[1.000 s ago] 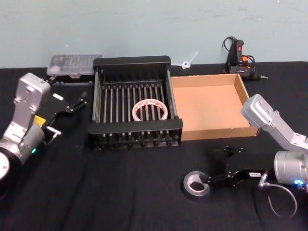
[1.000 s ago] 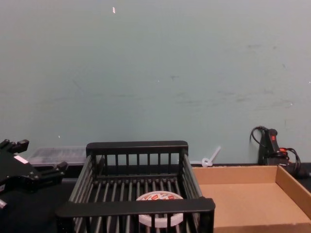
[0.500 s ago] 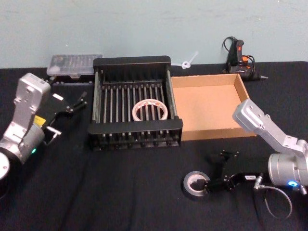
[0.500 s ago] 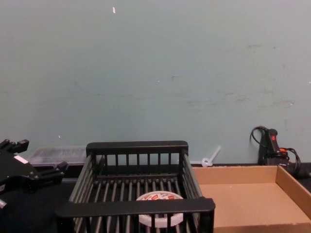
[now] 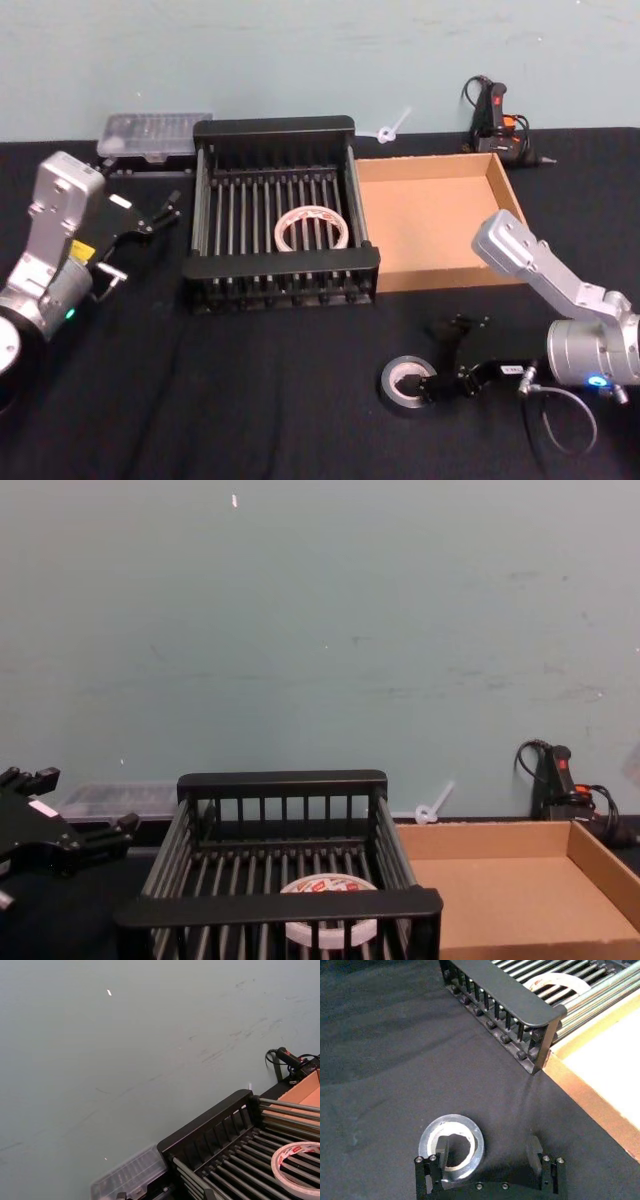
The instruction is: Pick up the white tape and place it into the black box , Pick up the silver tape and place it into the brown box.
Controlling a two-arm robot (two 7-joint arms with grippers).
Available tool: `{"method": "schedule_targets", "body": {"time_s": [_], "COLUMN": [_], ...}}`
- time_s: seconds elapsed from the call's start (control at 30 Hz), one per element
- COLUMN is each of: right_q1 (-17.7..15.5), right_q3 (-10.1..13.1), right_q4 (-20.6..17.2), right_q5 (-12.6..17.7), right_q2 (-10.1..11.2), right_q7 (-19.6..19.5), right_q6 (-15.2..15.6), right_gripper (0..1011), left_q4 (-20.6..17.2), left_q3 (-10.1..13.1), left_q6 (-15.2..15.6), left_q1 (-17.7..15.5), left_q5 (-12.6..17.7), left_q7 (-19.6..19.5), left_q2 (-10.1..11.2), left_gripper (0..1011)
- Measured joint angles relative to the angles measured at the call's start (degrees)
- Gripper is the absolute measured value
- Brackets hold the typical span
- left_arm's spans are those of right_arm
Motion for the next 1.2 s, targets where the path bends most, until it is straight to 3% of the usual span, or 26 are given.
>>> {"method": "schedule_targets", "body": {"time_s": [1.2], "right_q1": [0.75], "right_q3": [-0.82], "right_q4": [1.21], "right_q5": [-1.13], "right_q2": [-0.95], "right_q7": [0.34], "right_q6": [-0.14], "right_gripper": [1000], "left_q4": [0.00], "left_q3": [0.00], "left_q6": [0.00], "left_q1": [0.00], "left_q5": [0.00], "left_q7": [0.00], "left_q2": [0.00], "left_gripper": [1001]}}
